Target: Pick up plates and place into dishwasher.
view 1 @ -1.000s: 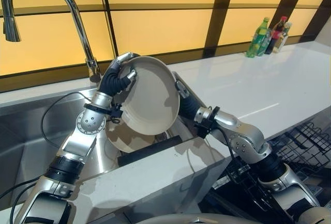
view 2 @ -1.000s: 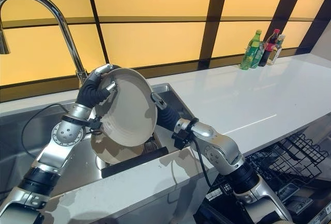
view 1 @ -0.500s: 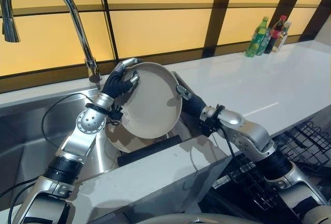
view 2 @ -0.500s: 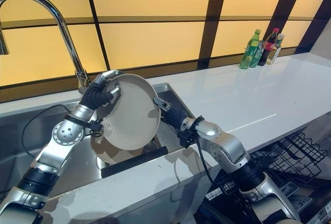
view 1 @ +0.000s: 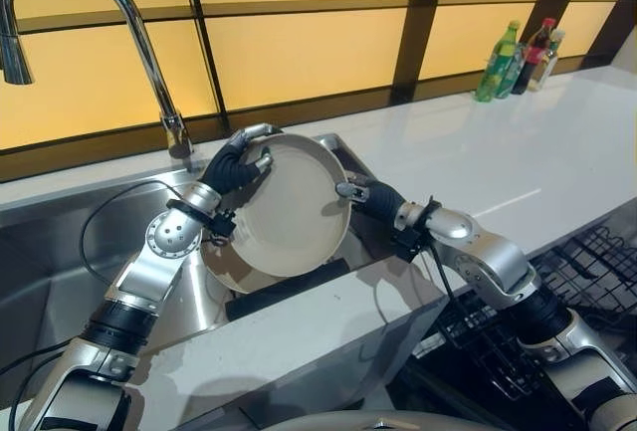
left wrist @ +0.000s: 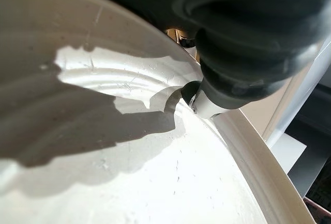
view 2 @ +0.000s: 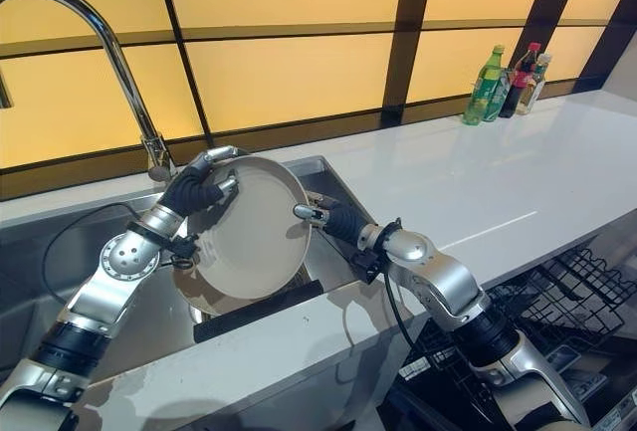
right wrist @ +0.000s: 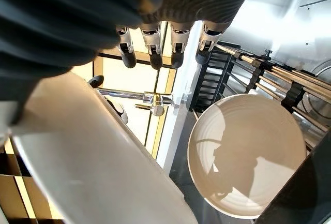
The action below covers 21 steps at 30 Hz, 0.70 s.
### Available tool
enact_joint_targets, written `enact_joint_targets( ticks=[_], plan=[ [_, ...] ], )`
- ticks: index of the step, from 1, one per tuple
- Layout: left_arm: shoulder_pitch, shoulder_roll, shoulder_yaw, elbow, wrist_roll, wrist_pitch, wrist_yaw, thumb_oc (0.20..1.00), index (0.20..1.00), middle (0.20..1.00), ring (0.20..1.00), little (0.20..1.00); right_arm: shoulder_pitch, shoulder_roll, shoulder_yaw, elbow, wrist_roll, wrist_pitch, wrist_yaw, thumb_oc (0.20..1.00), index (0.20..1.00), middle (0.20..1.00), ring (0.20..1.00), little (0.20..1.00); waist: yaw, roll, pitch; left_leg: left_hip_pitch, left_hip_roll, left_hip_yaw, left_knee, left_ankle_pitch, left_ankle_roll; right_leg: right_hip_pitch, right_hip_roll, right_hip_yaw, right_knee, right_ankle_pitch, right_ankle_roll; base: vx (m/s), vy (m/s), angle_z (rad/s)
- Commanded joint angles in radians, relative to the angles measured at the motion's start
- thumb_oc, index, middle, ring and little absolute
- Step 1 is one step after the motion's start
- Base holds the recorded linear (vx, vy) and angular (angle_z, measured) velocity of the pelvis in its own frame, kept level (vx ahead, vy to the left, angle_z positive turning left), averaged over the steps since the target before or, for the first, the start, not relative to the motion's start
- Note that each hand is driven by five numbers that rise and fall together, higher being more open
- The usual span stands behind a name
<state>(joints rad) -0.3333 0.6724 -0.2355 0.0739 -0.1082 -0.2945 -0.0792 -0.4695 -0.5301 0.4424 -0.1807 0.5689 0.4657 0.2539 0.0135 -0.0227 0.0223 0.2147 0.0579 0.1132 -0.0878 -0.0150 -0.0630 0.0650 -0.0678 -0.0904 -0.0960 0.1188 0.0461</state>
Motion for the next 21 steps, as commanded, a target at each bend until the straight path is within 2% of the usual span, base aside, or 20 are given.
enact_joint_targets(
  ticks=[1,17,21],
  plan=[
    [-0.124,0.005,-0.027,0.027,0.000,-0.073,0.003,0.200,0.200,0.200,0.200,0.200,-0.100,-0.005,0.007,-0.001,-0.036,-0.034,0.006,1.000,1.000,1.000,1.000,1.000,-0.012,-0.010,-0.023,-0.090,0.016,-0.030,0.001,0.030,-0.007,0.068,-0.067,-0.050,0.026,-0.084,0.071,0.00,0.000,0.00],
    [-0.095,0.062,0.041,0.033,0.033,-0.095,0.017,0.200,0.200,0.200,0.200,0.200,-0.052,-0.070,-0.071,-0.011,-0.052,-0.053,0.018,1.000,1.000,1.000,1.000,1.000,-0.019,-0.005,-0.021,-0.093,0.024,-0.019,0.001,0.036,-0.014,0.064,-0.068,-0.060,0.027,-0.082,0.071,0.00,-0.002,0.00],
    [-0.084,0.107,0.072,0.033,0.059,-0.101,0.041,0.200,0.200,0.200,0.200,0.200,-0.036,-0.094,-0.101,0.001,-0.066,-0.049,0.014,1.000,1.000,1.000,1.000,1.000,-0.019,-0.004,-0.022,-0.093,0.026,-0.016,0.001,0.035,-0.016,0.065,-0.069,-0.064,0.026,-0.081,0.072,0.00,0.000,0.00]
  ],
)
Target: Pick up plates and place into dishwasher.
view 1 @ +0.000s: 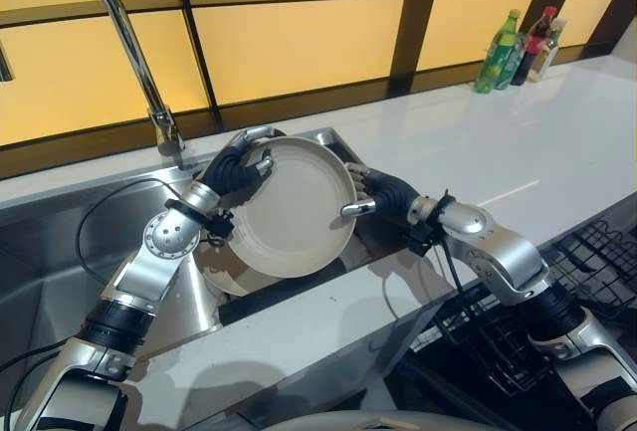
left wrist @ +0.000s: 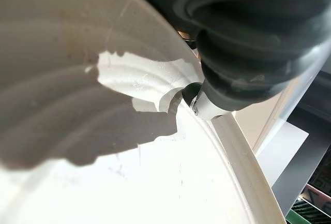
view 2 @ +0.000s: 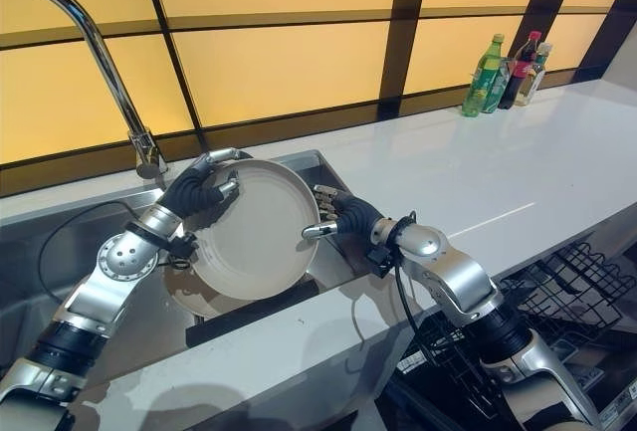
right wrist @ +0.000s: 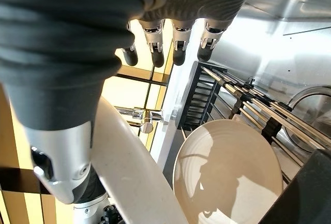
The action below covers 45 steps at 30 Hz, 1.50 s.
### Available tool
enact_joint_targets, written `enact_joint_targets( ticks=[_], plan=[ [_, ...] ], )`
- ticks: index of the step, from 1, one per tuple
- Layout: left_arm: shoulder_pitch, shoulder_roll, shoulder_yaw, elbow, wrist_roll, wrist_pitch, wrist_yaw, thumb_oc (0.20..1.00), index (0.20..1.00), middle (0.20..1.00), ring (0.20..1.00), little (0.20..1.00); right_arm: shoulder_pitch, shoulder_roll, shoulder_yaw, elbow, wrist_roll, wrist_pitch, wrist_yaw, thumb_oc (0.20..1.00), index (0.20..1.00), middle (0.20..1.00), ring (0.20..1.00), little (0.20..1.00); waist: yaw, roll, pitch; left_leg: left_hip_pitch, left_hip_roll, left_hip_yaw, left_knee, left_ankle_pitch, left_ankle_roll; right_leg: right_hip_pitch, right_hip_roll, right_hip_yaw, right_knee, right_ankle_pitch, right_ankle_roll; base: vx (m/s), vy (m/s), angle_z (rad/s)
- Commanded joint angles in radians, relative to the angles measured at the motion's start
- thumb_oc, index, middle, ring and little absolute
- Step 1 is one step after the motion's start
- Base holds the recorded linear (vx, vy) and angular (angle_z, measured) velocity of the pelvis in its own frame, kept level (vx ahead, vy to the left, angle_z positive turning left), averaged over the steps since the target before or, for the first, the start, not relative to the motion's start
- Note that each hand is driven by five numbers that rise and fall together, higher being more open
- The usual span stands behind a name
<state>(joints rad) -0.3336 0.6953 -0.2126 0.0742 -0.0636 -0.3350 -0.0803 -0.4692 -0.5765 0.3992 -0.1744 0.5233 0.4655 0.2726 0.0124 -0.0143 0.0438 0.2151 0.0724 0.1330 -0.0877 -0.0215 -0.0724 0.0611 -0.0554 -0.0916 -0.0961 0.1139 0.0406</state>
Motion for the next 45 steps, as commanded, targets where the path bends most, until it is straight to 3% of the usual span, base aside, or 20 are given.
enact_joint_targets(
  ticks=[1,7,20,37,45],
  plan=[
    [-0.075,0.097,0.066,0.032,0.015,-0.058,0.054,0.200,0.200,0.200,0.200,0.200,-0.030,-0.060,-0.068,-0.004,-0.024,-0.050,-0.001,1.000,1.000,1.000,1.000,1.000,-0.017,-0.012,-0.044,-0.094,0.011,-0.036,0.000,0.041,-0.007,0.068,-0.082,-0.063,0.025,-0.076,0.079,0.00,0.000,0.00],
    [-0.039,0.121,0.117,0.032,0.034,-0.063,0.075,0.200,0.200,0.200,0.200,0.200,0.006,-0.085,-0.114,-0.015,-0.022,-0.065,0.007,1.000,1.000,1.000,1.000,1.000,-0.017,-0.012,-0.043,-0.098,0.016,-0.034,0.000,0.046,-0.010,0.065,-0.082,-0.065,0.024,-0.075,0.079,0.00,0.000,0.00],
    [-0.030,0.122,0.122,0.049,0.034,-0.084,0.098,0.200,0.200,0.200,0.200,0.200,0.028,-0.099,-0.115,-0.030,-0.036,-0.059,0.049,1.000,1.000,1.000,1.000,1.000,-0.021,-0.010,-0.040,-0.103,0.014,-0.039,0.000,0.049,-0.013,0.057,-0.081,-0.061,0.028,-0.074,0.079,0.00,0.000,0.00],
    [-0.141,0.031,-0.042,0.004,0.004,-0.064,0.054,0.200,0.200,0.200,0.200,0.200,-0.079,0.070,0.102,-0.023,0.030,0.007,0.039,1.000,1.000,1.000,1.000,1.000,0.001,-0.010,-0.042,-0.100,0.005,-0.060,0.000,0.045,-0.007,0.067,-0.081,-0.064,0.023,-0.079,0.074,0.00,0.000,0.00],
    [-0.164,-0.019,-0.087,-0.011,-0.006,-0.060,0.053,0.200,0.200,0.200,0.200,0.200,-0.133,0.150,0.164,0.014,0.072,0.026,-0.025,1.000,1.000,1.000,1.000,1.000,0.015,-0.013,-0.043,-0.099,0.002,-0.068,0.000,0.044,-0.004,0.072,-0.080,-0.071,0.023,-0.081,0.072,0.00,0.000,0.00]
  ],
)
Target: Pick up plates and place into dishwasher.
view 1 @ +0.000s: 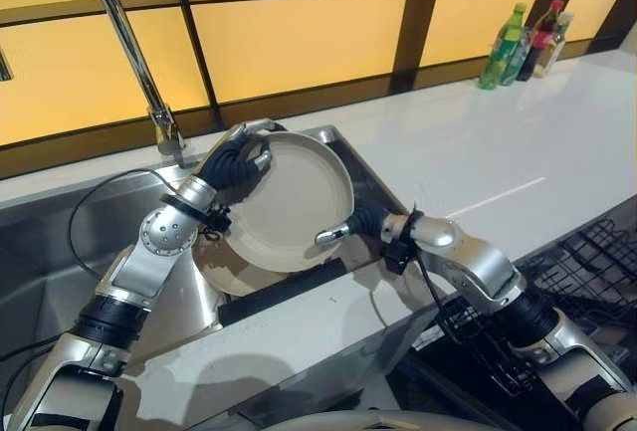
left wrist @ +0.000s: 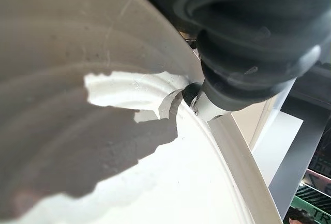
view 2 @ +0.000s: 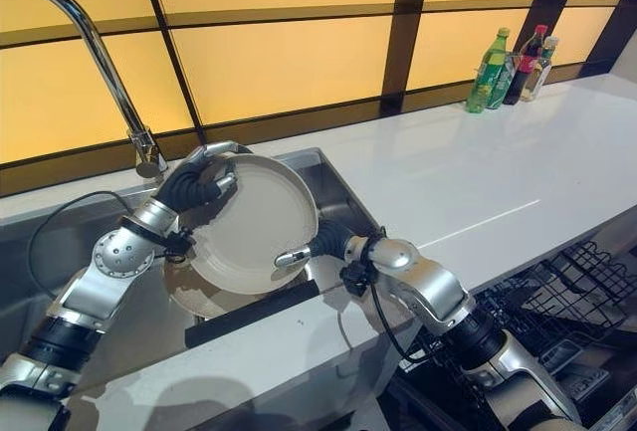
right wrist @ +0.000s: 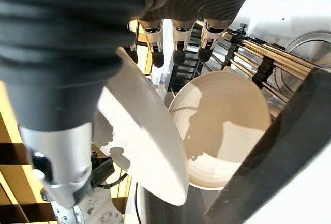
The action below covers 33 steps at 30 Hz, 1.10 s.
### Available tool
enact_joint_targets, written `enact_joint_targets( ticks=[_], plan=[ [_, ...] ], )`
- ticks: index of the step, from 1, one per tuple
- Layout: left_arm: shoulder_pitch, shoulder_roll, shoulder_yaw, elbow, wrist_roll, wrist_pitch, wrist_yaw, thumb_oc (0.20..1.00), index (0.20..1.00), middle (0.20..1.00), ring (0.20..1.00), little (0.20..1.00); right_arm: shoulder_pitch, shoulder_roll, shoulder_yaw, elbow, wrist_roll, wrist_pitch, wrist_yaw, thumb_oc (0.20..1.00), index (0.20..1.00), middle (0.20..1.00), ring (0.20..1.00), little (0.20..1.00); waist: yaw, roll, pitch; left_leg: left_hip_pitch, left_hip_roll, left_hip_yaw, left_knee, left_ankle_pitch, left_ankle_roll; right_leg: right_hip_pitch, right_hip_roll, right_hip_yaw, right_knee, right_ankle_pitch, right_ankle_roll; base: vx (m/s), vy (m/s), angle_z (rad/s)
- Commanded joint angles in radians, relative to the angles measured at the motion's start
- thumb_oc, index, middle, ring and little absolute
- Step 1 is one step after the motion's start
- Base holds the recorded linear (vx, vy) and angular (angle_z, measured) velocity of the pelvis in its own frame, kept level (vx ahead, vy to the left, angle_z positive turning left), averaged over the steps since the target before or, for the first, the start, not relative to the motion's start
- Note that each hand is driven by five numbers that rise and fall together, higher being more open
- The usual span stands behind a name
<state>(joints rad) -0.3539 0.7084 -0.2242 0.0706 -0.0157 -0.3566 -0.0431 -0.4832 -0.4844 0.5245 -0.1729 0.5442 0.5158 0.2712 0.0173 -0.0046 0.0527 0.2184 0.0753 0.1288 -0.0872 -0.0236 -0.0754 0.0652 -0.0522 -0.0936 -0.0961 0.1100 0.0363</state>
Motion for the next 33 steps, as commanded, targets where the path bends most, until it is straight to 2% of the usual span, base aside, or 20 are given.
enact_joint_targets(
  ticks=[1,10,12,13,22,33],
  plan=[
    [-0.146,-0.037,-0.082,-0.011,-0.058,-0.037,0.012,0.200,0.200,0.200,0.200,0.200,-0.122,0.066,0.046,0.016,0.056,-0.017,-0.025,1.000,1.000,1.000,1.000,1.000,0.012,-0.023,-0.053,-0.102,-0.001,-0.065,0.000,0.046,-0.001,0.068,-0.083,-0.070,0.023,-0.078,0.075,0.00,0.000,0.00],
    [-0.160,-0.067,-0.111,-0.028,-0.077,-0.012,0.014,0.200,0.200,0.200,0.200,0.200,-0.139,0.130,0.069,0.053,0.123,-0.015,-0.121,1.000,1.000,1.000,1.000,1.000,0.023,-0.024,-0.053,-0.099,-0.005,-0.071,0.000,0.042,0.002,0.074,-0.085,-0.077,0.022,-0.080,0.075,0.00,0.000,0.00],
    [-0.153,-0.075,-0.111,-0.036,-0.074,-0.006,0.012,0.200,0.200,0.200,0.200,0.200,-0.135,0.138,0.063,0.054,0.141,-0.024,-0.156,0.438,0.438,0.438,0.438,0.438,0.024,-0.023,-0.054,-0.097,-0.004,-0.069,0.000,0.041,0.002,0.076,-0.087,-0.079,0.022,-0.080,0.076,0.00,0.000,0.00],
    [-0.153,-0.075,-0.111,-0.039,-0.080,-0.002,0.011,0.200,0.200,0.200,0.200,0.200,-0.132,0.141,0.058,0.053,0.149,-0.030,-0.174,0.200,0.200,0.200,0.200,0.200,0.024,-0.023,-0.054,-0.097,-0.004,-0.068,0.000,0.041,0.003,0.076,-0.087,-0.080,0.021,-0.079,0.076,0.00,0.000,0.00],
    [-0.146,-0.087,-0.106,-0.049,-0.090,0.007,0.007,0.200,0.200,0.200,0.200,0.200,-0.134,0.146,0.043,0.039,0.160,-0.034,-0.182,0.200,0.200,0.200,0.200,0.200,0.023,-0.022,-0.057,-0.097,-0.009,-0.072,0.000,0.038,0.006,0.074,-0.088,-0.079,0.021,-0.078,0.077,0.00,0.000,0.00],
    [-0.143,-0.104,-0.100,-0.042,-0.121,0.025,0.014,0.200,0.200,0.200,0.200,0.200,-0.132,0.147,0.010,0.019,0.221,-0.080,-0.208,0.200,0.200,0.200,0.200,0.200,0.018,-0.022,-0.060,-0.095,-0.014,-0.080,0.000,0.035,0.011,0.075,-0.082,-0.062,0.023,-0.082,0.074,0.00,0.002,0.01]
  ],
)
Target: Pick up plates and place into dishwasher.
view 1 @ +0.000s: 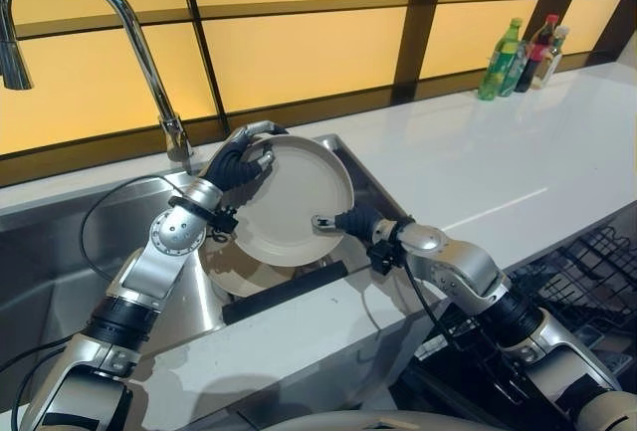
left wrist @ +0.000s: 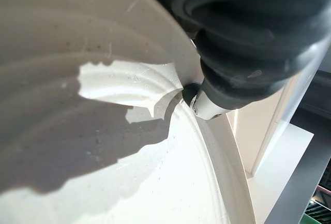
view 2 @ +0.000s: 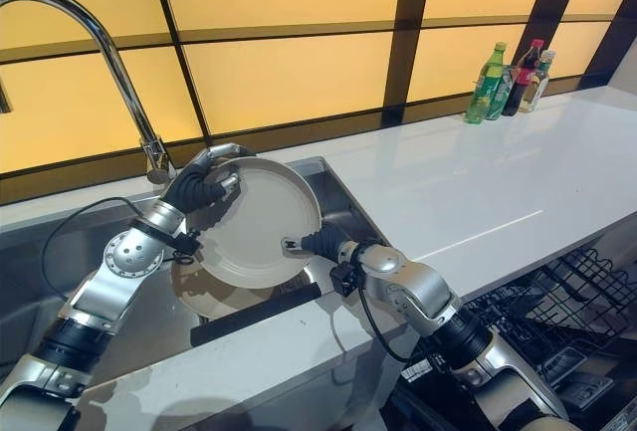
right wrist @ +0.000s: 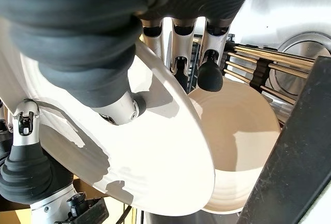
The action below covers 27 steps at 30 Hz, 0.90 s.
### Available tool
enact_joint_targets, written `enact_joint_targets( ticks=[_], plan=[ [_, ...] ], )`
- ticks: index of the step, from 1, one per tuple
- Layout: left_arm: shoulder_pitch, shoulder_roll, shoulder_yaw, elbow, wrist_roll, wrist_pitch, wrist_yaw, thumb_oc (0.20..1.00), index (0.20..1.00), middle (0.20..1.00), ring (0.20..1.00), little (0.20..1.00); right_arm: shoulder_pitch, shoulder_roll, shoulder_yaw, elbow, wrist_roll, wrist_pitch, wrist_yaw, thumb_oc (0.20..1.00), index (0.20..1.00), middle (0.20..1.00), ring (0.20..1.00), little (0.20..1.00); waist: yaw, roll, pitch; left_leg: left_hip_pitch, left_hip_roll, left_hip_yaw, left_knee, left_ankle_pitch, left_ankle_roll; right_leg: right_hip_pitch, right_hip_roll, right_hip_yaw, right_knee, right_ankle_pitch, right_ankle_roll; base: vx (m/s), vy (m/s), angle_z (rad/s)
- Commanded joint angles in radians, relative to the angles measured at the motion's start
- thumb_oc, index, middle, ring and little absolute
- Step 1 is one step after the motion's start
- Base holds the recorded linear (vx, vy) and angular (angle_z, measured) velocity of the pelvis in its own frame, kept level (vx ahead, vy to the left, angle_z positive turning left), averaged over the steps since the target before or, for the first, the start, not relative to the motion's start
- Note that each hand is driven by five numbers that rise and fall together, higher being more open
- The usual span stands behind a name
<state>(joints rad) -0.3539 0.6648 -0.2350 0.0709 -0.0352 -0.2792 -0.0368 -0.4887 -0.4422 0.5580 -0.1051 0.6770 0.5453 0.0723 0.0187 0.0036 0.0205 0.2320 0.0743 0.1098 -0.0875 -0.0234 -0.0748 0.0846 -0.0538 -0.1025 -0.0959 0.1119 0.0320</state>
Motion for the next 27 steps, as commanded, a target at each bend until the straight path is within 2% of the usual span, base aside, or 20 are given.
enact_joint_targets(
  ticks=[1,2,4,6,8,17,27],
  plan=[
    [-0.142,-0.062,-0.088,-0.040,-0.106,-0.053,0.009,0.244,0.244,0.244,0.244,0.244,-0.125,0.103,-0.028,-0.049,0.093,-0.115,-0.011,0.200,0.200,0.200,0.200,0.200,0.016,-0.030,-0.028,-0.108,-0.013,-0.062,0.000,0.034,0.011,0.055,-0.080,-0.053,0.023,-0.085,0.078,-0.02,0.006,0.03],
    [-0.140,-0.065,-0.086,-0.036,-0.106,-0.056,0.010,0.354,0.354,0.354,0.354,0.354,-0.123,0.105,-0.034,-0.047,0.092,-0.124,-0.010,0.200,0.200,0.200,0.200,0.200,0.016,-0.031,-0.028,-0.108,-0.012,-0.063,0.000,0.033,0.011,0.056,-0.079,-0.052,0.025,-0.087,0.077,0.00,0.000,0.00],
    [-0.137,-0.069,-0.087,-0.035,-0.104,-0.056,0.014,0.420,0.420,0.420,0.420,0.420,-0.117,0.103,-0.042,-0.056,0.096,-0.134,-0.018,0.200,0.200,0.200,0.200,0.200,0.015,-0.031,-0.028,-0.107,-0.013,-0.066,0.000,0.032,0.012,0.057,-0.077,-0.050,0.027,-0.090,0.076,0.00,0.000,0.00],
    [-0.135,-0.068,-0.084,-0.039,-0.108,-0.050,0.015,0.523,0.523,0.523,0.523,0.523,-0.116,0.101,-0.049,-0.060,0.102,-0.138,-0.027,0.200,0.200,0.200,0.200,0.200,0.015,-0.031,-0.027,-0.107,-0.013,-0.067,0.000,0.032,0.012,0.057,-0.077,-0.051,0.028,-0.091,0.076,0.00,0.000,0.00],
    [-0.133,-0.066,-0.077,-0.039,-0.120,-0.042,0.024,1.000,1.000,1.000,1.000,1.000,-0.119,0.095,-0.059,-0.062,0.102,-0.147,-0.028,0.200,0.200,0.200,0.200,0.200,0.014,-0.031,-0.027,-0.106,-0.013,-0.069,0.000,0.032,0.012,0.058,-0.077,-0.051,0.029,-0.091,0.076,0.00,0.000,0.00],
    [-0.076,-0.093,0.046,-0.051,-0.178,-0.049,0.170,1.000,1.000,1.000,1.000,1.000,-0.067,0.067,-0.153,-0.078,0.076,-0.199,-0.047,0.200,0.200,0.200,0.200,0.200,0.013,-0.030,-0.032,-0.105,-0.013,-0.075,0.000,0.030,0.011,0.057,-0.077,-0.054,0.033,-0.094,0.075,-0.02,-0.011,0.04],
    [-0.047,-0.081,0.153,-0.078,-0.168,-0.063,0.251,1.000,1.000,1.000,1.000,1.000,-0.036,0.038,-0.232,-0.090,0.062,-0.220,-0.066,0.200,0.200,0.200,0.200,0.200,0.009,-0.028,-0.032,-0.110,-0.016,-0.087,0.000,0.035,0.011,0.051,-0.078,-0.052,0.041,-0.094,0.072,-0.02,0.001,0.02]
  ],
)
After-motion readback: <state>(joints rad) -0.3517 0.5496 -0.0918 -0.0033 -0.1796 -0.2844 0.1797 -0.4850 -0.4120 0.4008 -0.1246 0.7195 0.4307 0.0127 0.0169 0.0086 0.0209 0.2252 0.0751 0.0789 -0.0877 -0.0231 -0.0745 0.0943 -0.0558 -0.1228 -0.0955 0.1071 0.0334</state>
